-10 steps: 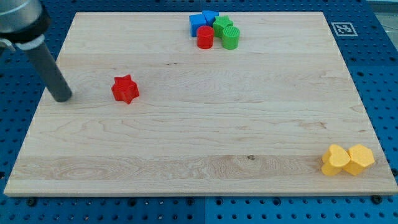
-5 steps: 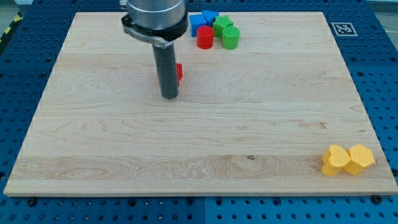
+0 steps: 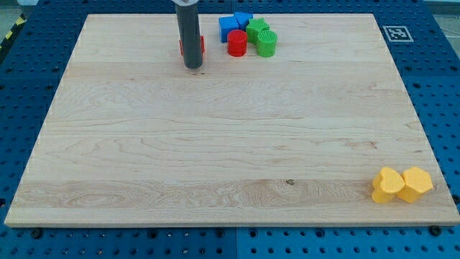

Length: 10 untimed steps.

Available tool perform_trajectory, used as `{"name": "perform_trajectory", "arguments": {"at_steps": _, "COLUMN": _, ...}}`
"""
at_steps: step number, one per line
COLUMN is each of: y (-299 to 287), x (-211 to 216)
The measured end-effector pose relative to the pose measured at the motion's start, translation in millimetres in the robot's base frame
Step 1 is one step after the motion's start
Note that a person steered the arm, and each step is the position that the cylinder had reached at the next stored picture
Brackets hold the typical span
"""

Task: Push the red star into the group of blue blocksgreen blocksred circle

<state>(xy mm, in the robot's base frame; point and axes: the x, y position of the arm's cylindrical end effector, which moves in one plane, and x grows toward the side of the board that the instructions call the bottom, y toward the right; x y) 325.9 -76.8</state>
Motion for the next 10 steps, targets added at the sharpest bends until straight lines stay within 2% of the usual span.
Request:
{"name": "perform_trajectory", "arguments": {"at_steps": 2, "y": -18.5, "x": -42.8}}
{"name": "perform_trajectory", "arguments": {"at_steps": 3, "y": -45.8, "x": -31.8}}
{"name": "perform_trajectory", "arguments": {"at_steps": 4, "y": -109.1, "x": -34.8}}
{"name": "perform_trajectory", "arguments": {"at_steps": 5, "y": -138.0, "x": -73.1}}
{"name": "perform_trajectory", "arguments": {"at_steps": 6, "y": -121.5, "x": -90.4}}
{"name": "perform_trajectory", "arguments": {"at_steps": 10, "y": 4.4, "x": -75.1}}
